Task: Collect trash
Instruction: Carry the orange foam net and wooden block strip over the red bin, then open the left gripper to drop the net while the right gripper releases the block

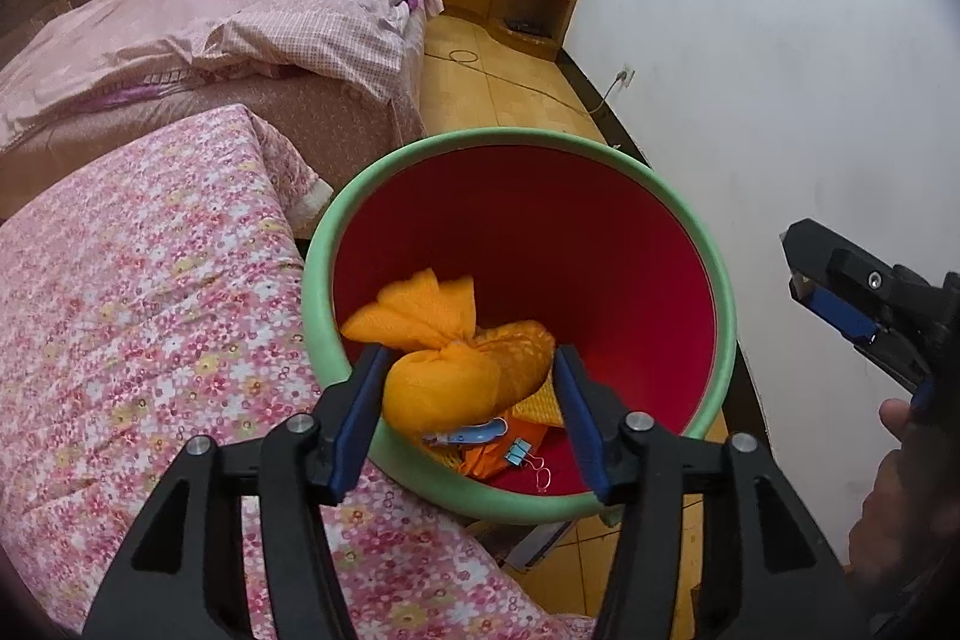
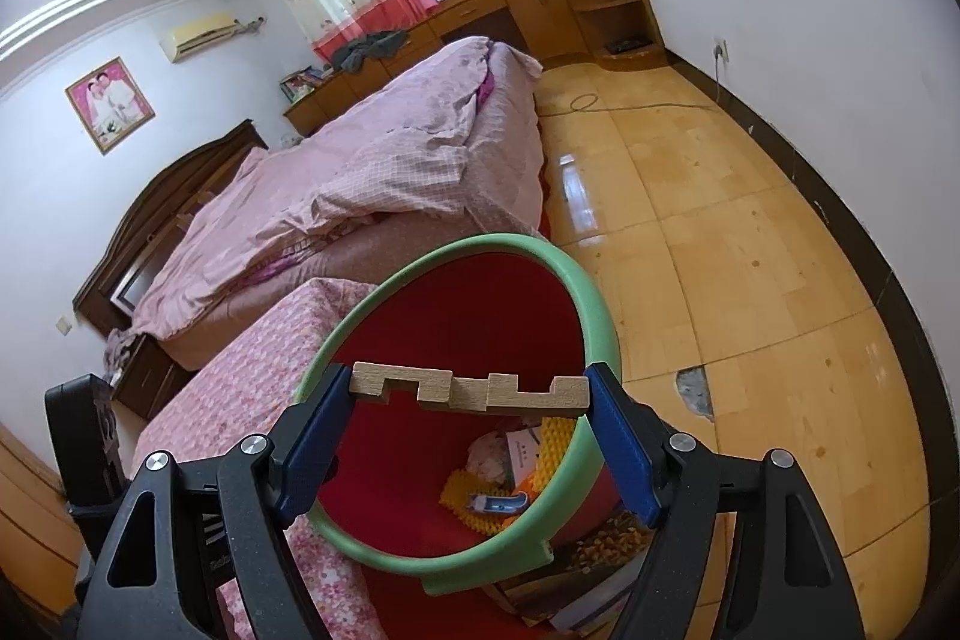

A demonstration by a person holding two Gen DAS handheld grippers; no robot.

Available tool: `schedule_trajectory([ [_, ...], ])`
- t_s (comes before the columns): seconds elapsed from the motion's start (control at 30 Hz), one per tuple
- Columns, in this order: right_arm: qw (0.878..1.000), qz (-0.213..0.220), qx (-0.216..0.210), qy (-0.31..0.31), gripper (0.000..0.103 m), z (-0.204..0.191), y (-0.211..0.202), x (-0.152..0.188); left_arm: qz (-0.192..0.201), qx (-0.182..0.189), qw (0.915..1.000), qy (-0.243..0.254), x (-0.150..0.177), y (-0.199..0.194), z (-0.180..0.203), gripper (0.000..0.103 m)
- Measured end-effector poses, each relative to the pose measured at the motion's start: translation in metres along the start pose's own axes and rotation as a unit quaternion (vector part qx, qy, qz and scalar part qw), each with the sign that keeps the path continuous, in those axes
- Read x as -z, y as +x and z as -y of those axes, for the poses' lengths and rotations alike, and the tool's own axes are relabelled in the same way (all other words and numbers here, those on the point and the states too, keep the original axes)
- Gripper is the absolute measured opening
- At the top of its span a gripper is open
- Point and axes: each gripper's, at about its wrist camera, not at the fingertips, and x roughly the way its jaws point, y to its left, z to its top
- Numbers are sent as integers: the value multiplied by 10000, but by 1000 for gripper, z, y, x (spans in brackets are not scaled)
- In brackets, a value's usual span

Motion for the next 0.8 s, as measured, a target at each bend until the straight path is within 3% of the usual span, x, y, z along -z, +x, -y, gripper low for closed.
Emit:
schedule_trajectory([
  [0.33, 9995, -233, -177, -147, 79, -7, 18, 1, 107, -179, 9991, -362, 1, -15, -15, 62],
  [0.6, 9973, -588, -270, -350, 79, -20, 42, 10, 218, -573, 9948, -814, 14, -46, -42, 62],
  [0.8, 9970, -595, -137, -478, 80, -28, 51, 18, 295, -872, 9906, -1007, 28, -72, -61, 62],
])
